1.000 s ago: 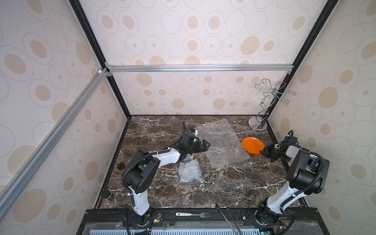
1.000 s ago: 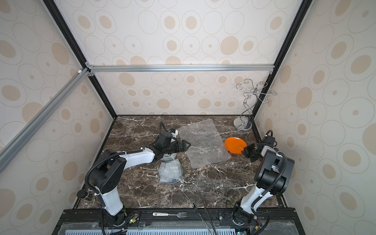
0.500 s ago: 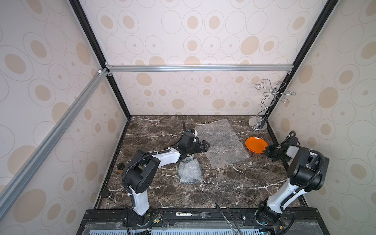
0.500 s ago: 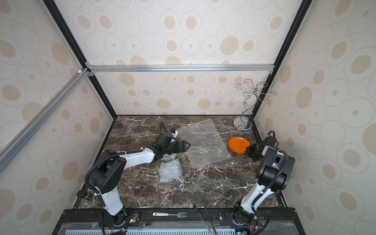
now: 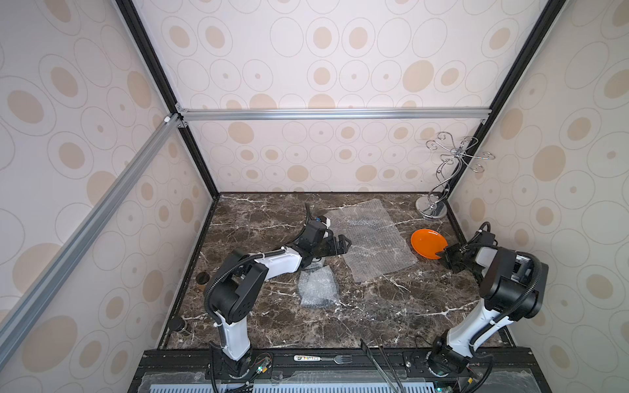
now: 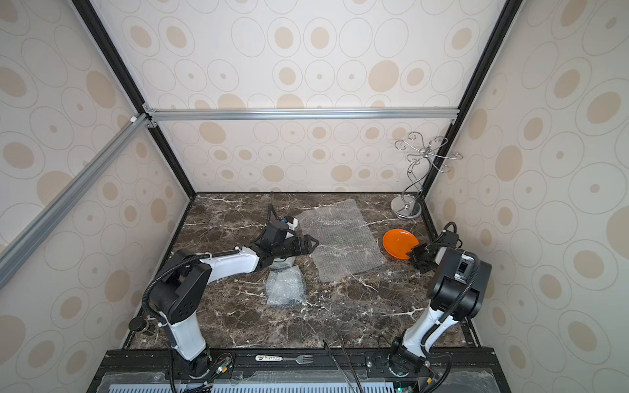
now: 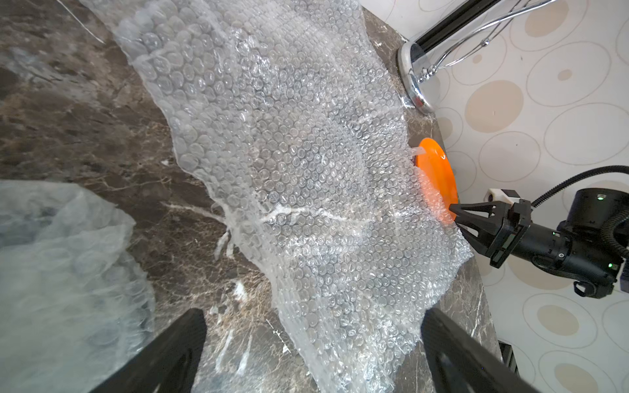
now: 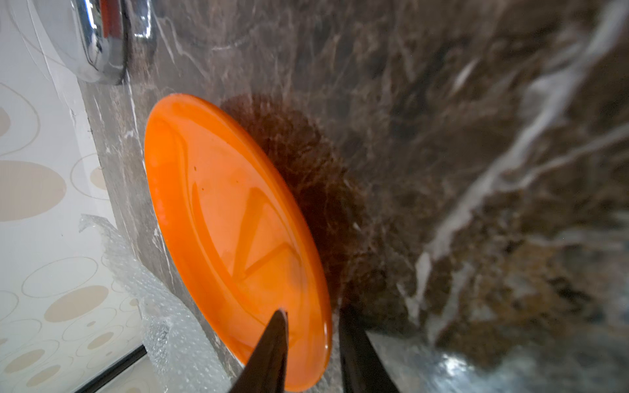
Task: Unpack dinner plates from bubble wrap
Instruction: Place the plate at the center of the board.
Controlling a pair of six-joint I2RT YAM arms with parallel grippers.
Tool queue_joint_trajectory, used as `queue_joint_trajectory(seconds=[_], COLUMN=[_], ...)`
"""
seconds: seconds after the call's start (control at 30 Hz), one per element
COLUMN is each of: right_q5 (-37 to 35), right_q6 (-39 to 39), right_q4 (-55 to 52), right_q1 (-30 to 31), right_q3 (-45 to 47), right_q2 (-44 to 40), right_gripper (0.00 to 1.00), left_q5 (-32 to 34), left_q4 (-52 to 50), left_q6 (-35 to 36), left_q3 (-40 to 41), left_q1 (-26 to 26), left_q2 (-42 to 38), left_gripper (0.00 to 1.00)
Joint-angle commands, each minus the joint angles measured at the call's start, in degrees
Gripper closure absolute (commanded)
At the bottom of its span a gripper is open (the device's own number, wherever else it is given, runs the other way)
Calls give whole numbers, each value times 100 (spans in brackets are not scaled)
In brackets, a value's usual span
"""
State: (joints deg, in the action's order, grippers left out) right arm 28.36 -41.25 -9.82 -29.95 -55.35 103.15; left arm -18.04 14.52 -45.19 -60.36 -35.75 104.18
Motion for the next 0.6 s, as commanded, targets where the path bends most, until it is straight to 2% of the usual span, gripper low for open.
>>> queue_joint_trajectory(seconds=[0.0, 0.17, 0.3, 0.37, 0.4, 0.43, 0.57], right_q5=[-142, -159, 179, 186, 238, 271, 404], right_q6=[-42, -10, 16, 216, 336, 426, 697], right_q4=[-15, 65, 528, 324, 281, 262, 234], right_q1=[39, 50, 168, 295, 367, 427, 630], right_q3=[253, 623, 1080, 1106, 1126, 1151, 1270], right_q2=[-264, -819, -1314, -1529, -1642, -1761, -2333], right_gripper=[63, 43, 30, 24, 10, 1, 1], left_q5=[31, 103, 127, 114, 124, 135, 165], left_q4=[61, 31, -2, -11, -20, -13, -128], left_q6=[28, 36, 58, 38, 20, 6, 5], left_q3=[-174, -126, -160, -194, -204, -221, -345], left_q1=[-36, -58, -110, -124, -134, -143, -160], left_q2=[84, 44, 84, 124, 144, 155, 246], left_gripper=[0, 0, 0, 0, 0, 0, 0])
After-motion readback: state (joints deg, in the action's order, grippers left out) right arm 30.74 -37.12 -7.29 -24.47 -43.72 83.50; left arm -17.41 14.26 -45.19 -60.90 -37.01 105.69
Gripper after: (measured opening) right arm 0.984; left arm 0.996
